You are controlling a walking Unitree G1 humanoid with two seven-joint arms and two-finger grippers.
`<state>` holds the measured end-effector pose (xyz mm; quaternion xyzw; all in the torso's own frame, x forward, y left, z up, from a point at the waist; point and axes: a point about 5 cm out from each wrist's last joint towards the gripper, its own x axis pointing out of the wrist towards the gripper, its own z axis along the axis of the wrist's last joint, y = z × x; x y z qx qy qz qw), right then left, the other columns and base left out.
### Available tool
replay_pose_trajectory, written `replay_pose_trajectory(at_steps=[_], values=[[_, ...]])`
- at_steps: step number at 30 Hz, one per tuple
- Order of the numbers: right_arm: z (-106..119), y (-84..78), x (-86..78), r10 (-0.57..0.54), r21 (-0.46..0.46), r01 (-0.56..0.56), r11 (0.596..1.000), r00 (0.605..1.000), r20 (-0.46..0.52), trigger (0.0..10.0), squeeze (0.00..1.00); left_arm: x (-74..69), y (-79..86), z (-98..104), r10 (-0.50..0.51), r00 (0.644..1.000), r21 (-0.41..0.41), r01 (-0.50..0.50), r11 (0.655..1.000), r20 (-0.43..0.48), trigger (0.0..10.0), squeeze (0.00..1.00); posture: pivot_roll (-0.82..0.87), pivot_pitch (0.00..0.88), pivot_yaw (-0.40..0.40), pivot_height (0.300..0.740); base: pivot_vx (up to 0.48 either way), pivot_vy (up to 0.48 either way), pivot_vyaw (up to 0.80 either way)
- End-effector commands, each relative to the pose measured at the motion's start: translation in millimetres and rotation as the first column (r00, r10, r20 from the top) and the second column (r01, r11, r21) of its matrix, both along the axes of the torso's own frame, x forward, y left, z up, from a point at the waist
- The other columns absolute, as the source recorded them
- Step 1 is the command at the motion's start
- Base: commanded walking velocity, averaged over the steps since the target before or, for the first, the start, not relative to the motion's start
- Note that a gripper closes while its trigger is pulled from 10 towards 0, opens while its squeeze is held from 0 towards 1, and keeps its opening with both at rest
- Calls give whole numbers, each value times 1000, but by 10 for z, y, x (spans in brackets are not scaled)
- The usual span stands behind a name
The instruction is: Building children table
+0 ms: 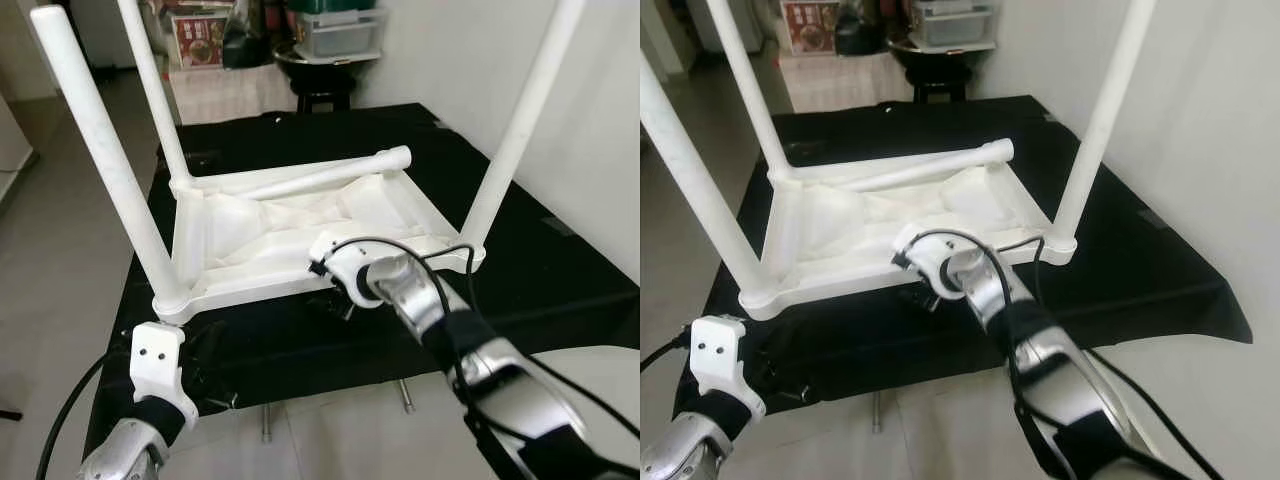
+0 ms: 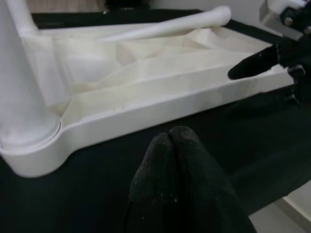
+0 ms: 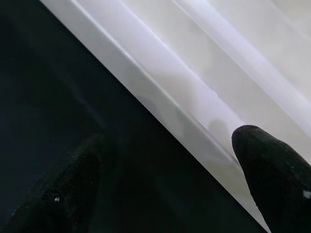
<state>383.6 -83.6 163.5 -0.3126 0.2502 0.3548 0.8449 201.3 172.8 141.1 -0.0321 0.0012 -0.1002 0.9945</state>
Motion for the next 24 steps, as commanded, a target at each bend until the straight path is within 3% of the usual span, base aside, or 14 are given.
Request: replay_pose_trajectory(at_steps=[1, 7, 13, 14, 15, 17, 18, 20, 21, 22, 24], values=[[-17, -15, 15, -19, -16, 19, 1000, 1000, -1, 10000, 0, -24, -1, -3, 4, 1000, 0, -4, 1000, -13, 10000, 0, 3, 109, -44, 740, 0, 0, 0], [95, -27, 95, -33, -34, 33, 999, 999, 9, 10000, 0, -41, -21, 0, -5, 1000, -11, 4, 1000, -19, 10000, 0, 7, 121, -49, 740, 0, 0, 0], [93, 2, 116, 2, -119, -2, 993, 1000, -1, 10000, 0, -49, -35, 5, -3, 1000, -14, 3, 1000, -24, 10000, 0, 7, 118, -51, 740, 0, 0, 0], [80, 10, 112, 17, -135, -18, 991, 1000, -8, 7882, 0, -50, -37, 4, -3, 1000, -14, 2, 1000, -24, 10000, 0, 8, 114, -54, 740, 0, 0, 0], [71, 20, 107, 34, -148, -35, 988, 999, -13, 6588, 0, -51, -38, 3, -2, 1000, -14, 2, 1000, -24, 10000, 0, 8, 113, -54, 740, 0, 0, 0], [65, 32, 105, 53, -165, -54, 985, 999, -12, 6588, 0, -52, -39, 2, -2, 1000, -14, 2, 1000, -25, 10000, 0, 8, 112, -55, 740, 0, 0, 0], [53, 40, 100, 79, -196, -79, 977, 997, -10, 5373, 0, -53, -41, 1, -2, 1000, -15, 2, 1000, -25, 10000, 0, 7, 109, -55, 740, 0, 0, 0], [46, 43, 97, 95, -217, -94, 972, 995, -8, 5373, 0, -55, -43, 1, -3, 1000, -15, 2, 1000, -25, 10000, 0, 7, 109, -55, 740, 0, 0, 0], [35, 52, 88, 114, -229, -116, 966, 993, -21, 3882, 0, -57, -45, 1, -3, 1000, -15, 3, 1000, -25, 10000, 0, 8, 107, -55, 740, 0, 0, 0], [27, 58, 80, 131, -240, -136, 961, 991, -35, 353, 0, -59, -48, 1, -4, 1000, -15, 3, 1000, -25, 10000, 0, 8, 107, -55, 740, 0, 0, 0], [23, 62, 72, 144, -246, -152, 957, 988, -50, 353, 0, -61, -50, 1, -4, 1000, -16, 4, 1000, -25, 10000, 0, 9, 107, -56, 740, 0, 0, 0]])
